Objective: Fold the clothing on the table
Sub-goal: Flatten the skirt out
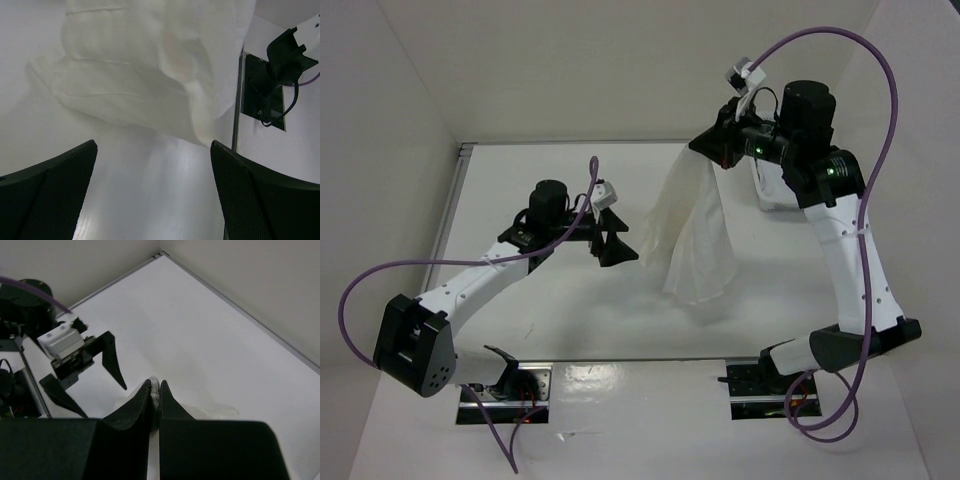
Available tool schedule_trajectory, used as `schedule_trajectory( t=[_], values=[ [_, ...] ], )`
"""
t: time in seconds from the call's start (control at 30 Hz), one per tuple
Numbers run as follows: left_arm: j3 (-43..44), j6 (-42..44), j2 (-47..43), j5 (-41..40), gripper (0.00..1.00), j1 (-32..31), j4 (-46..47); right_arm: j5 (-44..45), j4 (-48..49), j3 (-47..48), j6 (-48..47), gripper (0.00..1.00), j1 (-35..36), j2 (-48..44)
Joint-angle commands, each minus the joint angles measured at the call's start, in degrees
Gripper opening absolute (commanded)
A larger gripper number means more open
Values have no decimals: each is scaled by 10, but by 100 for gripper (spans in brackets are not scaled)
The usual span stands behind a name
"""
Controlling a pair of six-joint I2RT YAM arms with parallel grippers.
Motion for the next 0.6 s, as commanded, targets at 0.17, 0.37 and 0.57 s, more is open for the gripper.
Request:
schedule_trajectory(
  t=[0.17,0.37,0.57],
  values=[
    [12,-14,-4,10,100,-11,41,64,47,92,34,0,-3,56],
    [12,-14,8,-4,100,-17,41,43,36,124,46,0,-3,77],
    [12,-9,26,-54,100,-22,57,37,30,152,51,0,-3,89]
  ],
)
